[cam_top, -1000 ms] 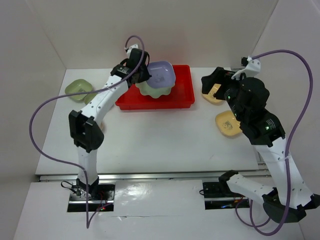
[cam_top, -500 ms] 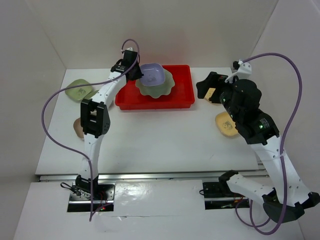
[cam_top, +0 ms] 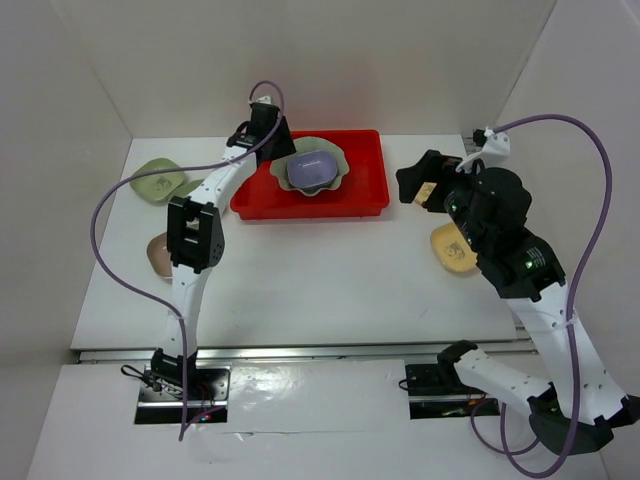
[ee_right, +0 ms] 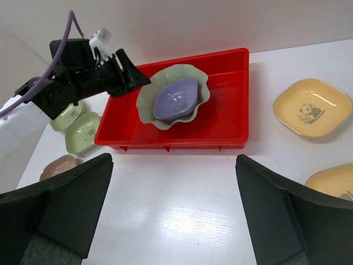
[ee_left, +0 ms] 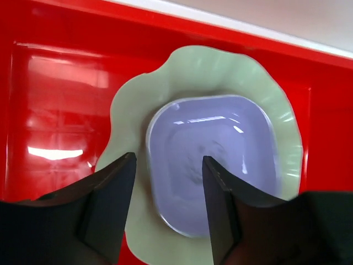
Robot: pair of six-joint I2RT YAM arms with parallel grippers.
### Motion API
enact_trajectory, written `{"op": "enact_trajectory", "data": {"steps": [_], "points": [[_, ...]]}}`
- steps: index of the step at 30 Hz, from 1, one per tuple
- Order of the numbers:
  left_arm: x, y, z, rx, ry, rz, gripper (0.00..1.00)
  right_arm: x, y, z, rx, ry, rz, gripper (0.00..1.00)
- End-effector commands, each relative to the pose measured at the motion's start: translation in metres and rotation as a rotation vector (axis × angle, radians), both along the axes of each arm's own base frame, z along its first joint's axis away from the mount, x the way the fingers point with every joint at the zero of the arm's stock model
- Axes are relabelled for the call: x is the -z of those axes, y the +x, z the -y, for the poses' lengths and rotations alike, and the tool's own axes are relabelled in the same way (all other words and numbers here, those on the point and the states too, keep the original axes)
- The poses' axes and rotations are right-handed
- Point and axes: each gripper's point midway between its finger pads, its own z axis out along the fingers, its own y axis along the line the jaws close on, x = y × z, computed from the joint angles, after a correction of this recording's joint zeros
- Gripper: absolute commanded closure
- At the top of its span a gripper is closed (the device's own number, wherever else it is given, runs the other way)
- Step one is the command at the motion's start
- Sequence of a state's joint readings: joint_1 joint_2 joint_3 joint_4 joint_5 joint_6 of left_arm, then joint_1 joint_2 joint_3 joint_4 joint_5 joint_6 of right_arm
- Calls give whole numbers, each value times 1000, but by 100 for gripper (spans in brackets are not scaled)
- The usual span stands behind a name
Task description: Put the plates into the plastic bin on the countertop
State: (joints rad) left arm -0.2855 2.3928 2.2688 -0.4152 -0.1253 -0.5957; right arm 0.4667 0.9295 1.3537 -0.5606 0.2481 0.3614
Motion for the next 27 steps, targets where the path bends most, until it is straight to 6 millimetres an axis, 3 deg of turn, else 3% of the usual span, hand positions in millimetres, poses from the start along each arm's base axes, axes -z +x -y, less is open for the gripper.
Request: {"op": "enact_trajectory", "data": {"steps": [1,3,4,7,8,10,11,12,14,15,16,17,19,20,22,23,24,25,26,27], "points": [[8,3,2,11,4,11,35,-12,4,1,13,22,41,1],[7,1,5,25,-5,8,33,-12,6,7,51,18,43,1],[-16,-4,13,46,-22,41,31,-8,8,10,72,11,36,1],[-56,-18,30,91,-8,107,22,12,15,25,175,-10,-12,1],[-95,-27,32,97,-9,172,17,23,19,28,204,-24,-42,1],[-124,-46,45,120,12,211,0,67,33,36,272,-103,-143,1],[-137,-57,46,126,24,215,0,86,39,39,299,-119,-187,1],[-173,-73,54,137,7,274,0,110,51,43,326,-141,-242,1],[-195,-88,57,141,23,311,0,156,66,55,295,-120,-329,1],[-203,-94,54,140,22,314,0,171,74,61,294,-102,-351,1],[-224,-104,51,142,-1,341,0,172,89,82,324,-67,-324,1],[-232,-111,55,155,-47,335,0,178,95,92,337,-76,-327,1],[-228,-123,41,165,-88,268,0,200,115,121,385,-80,-376,1],[-236,-137,40,183,-146,245,0,194,128,129,392,-78,-366,1],[-228,-162,32,188,-175,192,0,214,149,150,426,-84,-425,1],[-208,-162,31,186,-162,146,0,226,154,155,438,-84,-447,1],[-222,-181,27,187,-165,172,0,224,162,163,453,-81,-445,1],[-222,-189,26,185,-161,177,0,241,171,166,451,-67,-480,1],[-203,-199,25,184,-143,138,0,235,182,169,445,-55,-461,1],[-202,-209,28,192,-151,131,0,238,188,170,445,-56,-467,1]]}}
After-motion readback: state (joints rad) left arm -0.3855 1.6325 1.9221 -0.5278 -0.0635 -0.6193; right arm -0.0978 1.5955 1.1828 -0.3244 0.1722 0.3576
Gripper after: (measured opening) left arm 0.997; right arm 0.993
